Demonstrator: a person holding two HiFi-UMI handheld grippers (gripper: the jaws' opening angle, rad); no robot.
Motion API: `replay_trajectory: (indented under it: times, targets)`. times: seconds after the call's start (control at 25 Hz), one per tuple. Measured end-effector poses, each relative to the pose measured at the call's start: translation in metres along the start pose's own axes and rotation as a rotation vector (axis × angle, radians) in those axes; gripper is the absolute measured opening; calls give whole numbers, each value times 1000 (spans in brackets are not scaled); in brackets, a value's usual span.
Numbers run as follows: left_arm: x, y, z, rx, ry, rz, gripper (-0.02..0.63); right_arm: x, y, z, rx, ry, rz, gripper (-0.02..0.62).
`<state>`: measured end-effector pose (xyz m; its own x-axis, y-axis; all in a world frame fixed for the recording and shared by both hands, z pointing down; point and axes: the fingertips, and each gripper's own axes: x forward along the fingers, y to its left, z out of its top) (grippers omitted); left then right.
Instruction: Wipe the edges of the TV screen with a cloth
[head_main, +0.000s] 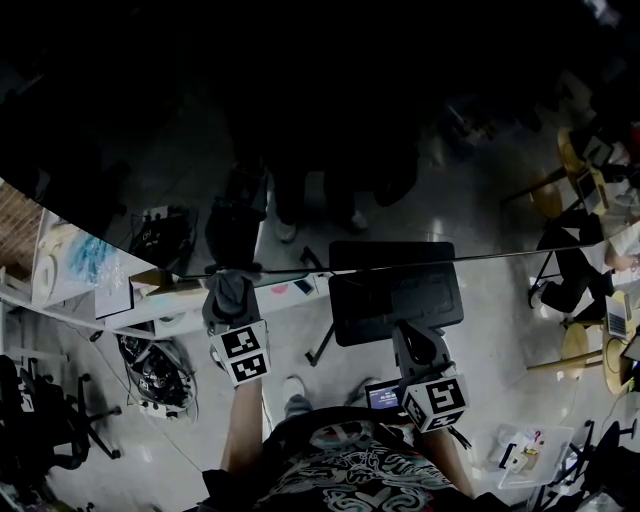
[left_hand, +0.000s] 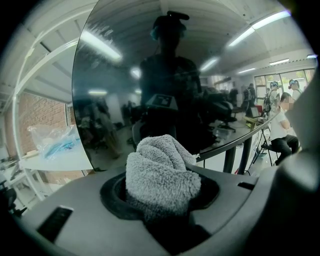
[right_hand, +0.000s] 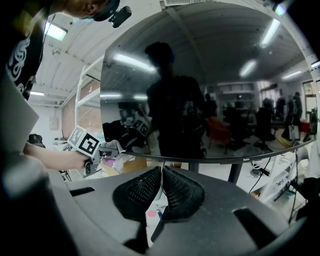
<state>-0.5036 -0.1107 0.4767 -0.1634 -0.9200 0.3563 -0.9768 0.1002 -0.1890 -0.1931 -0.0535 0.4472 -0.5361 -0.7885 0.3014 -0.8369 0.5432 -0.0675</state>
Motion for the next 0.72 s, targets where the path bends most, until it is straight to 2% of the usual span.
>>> replay_trajectory:
  times: [0.72]
  targets:
    - [-1,-30,5,9,3,-19,196,-11,-22,-1,23,-14,-5,35]
